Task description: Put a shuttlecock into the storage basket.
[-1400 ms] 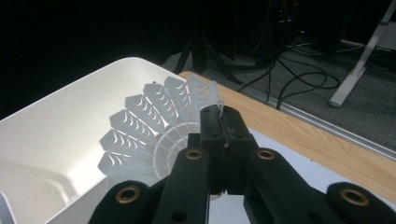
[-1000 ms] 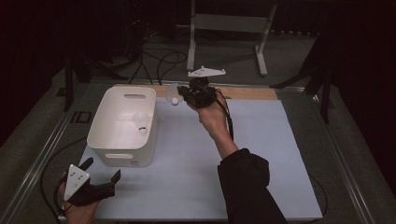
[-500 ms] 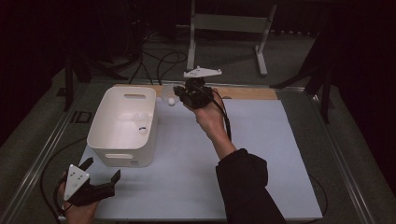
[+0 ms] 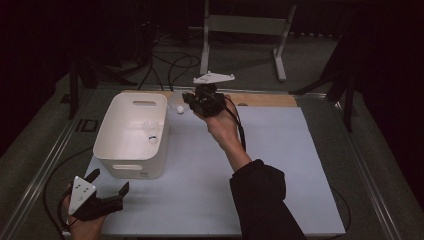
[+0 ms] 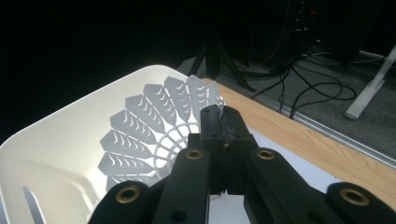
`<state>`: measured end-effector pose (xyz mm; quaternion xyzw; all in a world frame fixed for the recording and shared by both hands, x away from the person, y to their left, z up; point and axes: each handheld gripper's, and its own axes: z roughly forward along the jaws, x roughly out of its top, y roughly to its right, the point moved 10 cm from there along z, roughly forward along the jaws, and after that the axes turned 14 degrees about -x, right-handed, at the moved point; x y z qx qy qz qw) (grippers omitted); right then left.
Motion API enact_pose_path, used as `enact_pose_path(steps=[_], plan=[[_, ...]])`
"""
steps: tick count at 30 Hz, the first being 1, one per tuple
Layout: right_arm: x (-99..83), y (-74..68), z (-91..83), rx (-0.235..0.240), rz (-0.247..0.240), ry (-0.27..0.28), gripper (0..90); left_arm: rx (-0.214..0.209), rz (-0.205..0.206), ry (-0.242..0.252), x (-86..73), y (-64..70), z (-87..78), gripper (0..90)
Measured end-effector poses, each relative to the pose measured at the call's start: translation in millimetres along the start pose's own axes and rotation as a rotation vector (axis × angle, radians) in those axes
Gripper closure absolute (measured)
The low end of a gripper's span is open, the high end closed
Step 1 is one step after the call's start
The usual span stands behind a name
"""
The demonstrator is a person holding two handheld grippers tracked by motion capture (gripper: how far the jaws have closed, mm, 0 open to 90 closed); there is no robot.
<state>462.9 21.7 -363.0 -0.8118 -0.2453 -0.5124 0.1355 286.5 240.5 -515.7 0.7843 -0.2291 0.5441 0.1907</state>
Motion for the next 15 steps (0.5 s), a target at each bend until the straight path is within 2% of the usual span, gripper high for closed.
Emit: enact_pose_path(steps=[15], plan=[[2.0, -9.7, -0.5, 0.023, -0.014, 0.009, 89.2, -0.001, 0.002, -0.002, -0.3, -0.2, 0.2, 0.1]])
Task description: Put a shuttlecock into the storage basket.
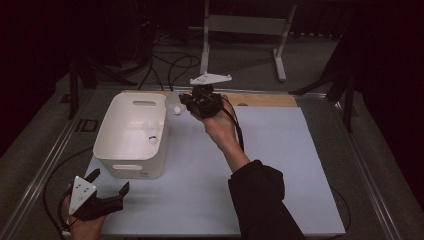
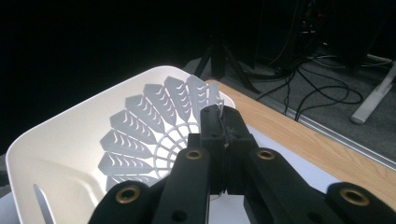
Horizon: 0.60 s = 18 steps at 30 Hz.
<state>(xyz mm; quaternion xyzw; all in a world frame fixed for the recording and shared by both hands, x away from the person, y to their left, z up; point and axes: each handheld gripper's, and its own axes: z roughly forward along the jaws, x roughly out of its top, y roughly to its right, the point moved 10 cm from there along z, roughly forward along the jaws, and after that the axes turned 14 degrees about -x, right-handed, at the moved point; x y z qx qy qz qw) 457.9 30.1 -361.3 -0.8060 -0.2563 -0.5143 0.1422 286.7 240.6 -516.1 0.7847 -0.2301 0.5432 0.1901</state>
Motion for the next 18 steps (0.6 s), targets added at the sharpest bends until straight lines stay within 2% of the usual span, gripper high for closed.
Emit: enact_pose_path(steps=[18], plan=[[3.7, -16.9, 0.5, 0.030, -0.014, 0.007, 89.2, 0.002, -0.003, 0.003, 0.2, -0.9, -0.1, 0.1]])
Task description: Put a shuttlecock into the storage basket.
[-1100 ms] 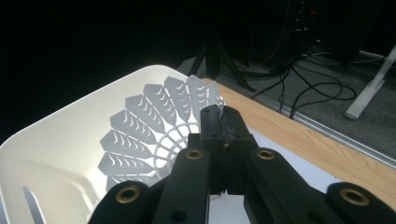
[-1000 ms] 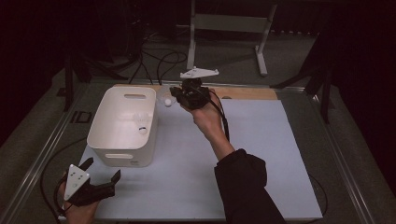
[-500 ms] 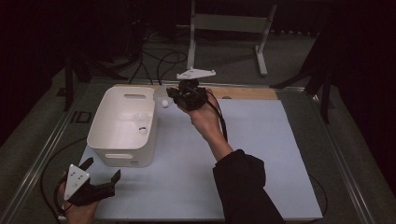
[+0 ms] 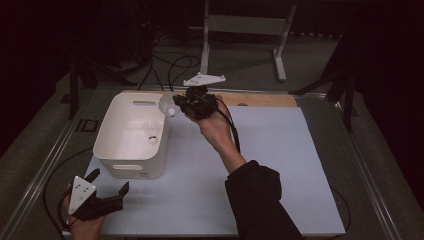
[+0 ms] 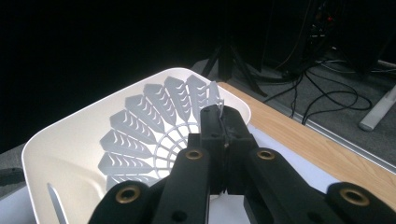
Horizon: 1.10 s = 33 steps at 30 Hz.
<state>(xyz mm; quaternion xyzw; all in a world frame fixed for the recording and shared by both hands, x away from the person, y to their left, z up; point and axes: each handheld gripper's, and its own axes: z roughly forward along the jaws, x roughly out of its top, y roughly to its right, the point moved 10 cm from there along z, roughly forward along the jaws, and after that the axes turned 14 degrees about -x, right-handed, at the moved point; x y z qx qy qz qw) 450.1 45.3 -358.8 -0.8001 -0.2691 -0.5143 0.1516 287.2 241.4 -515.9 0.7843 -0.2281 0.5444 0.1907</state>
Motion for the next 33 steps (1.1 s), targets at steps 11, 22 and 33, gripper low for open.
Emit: enact_pose_path(steps=[11, 22, 33], plan=[[2.1, -9.7, 1.2, 0.015, -0.011, 0.001, 89.2, -0.001, -0.002, 0.001, 0.3, 0.4, 0.5, 0.1], [2.7, -16.9, 3.1, 0.029, -0.016, -0.001, 89.2, -0.002, -0.002, 0.001, 0.5, 0.4, 0.9, 0.1], [3.2, -26.4, 4.9, 0.046, -0.016, 0.000, 89.3, -0.001, 0.000, 0.002, 0.7, 0.6, 0.7, 0.1]])
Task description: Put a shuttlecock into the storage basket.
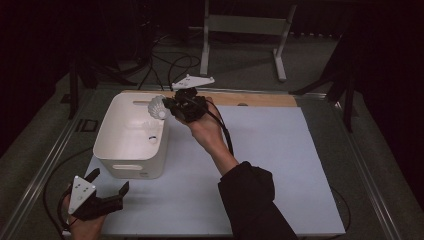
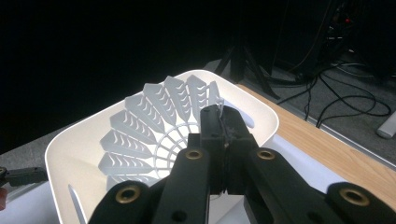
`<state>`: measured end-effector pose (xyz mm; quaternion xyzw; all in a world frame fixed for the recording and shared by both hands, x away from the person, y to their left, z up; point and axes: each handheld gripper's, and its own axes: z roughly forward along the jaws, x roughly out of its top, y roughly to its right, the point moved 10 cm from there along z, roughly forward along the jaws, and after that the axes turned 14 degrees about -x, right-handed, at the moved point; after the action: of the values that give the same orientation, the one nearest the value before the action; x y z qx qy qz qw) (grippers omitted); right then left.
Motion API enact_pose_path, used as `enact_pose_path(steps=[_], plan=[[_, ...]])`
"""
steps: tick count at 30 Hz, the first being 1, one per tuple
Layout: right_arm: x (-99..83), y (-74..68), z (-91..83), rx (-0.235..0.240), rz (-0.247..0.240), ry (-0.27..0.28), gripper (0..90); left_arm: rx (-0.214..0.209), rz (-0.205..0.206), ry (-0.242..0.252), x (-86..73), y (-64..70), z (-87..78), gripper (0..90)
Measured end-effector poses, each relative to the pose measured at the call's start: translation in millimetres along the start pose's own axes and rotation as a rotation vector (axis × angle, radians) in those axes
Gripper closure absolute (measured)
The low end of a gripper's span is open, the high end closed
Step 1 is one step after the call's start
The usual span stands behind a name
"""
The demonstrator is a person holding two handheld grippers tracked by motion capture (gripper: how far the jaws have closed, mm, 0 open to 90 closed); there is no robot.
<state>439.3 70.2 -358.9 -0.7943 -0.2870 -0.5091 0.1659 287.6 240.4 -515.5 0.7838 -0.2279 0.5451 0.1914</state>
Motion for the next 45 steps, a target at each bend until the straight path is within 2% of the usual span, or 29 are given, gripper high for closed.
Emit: enact_pose_path(steps=[26, 45], plan=[[-6.0, -12.5, 12.4, 0.027, 0.012, -0.015, 89.2, -0.002, 0.002, -0.001, -0.1, -0.3, -0.2, 0.1], [-9.9, -28.9, 18.9, 0.054, 0.013, -0.025, 88.5, -0.003, 0.004, 0.000, 0.2, -0.1, 0.2, 0.1]])
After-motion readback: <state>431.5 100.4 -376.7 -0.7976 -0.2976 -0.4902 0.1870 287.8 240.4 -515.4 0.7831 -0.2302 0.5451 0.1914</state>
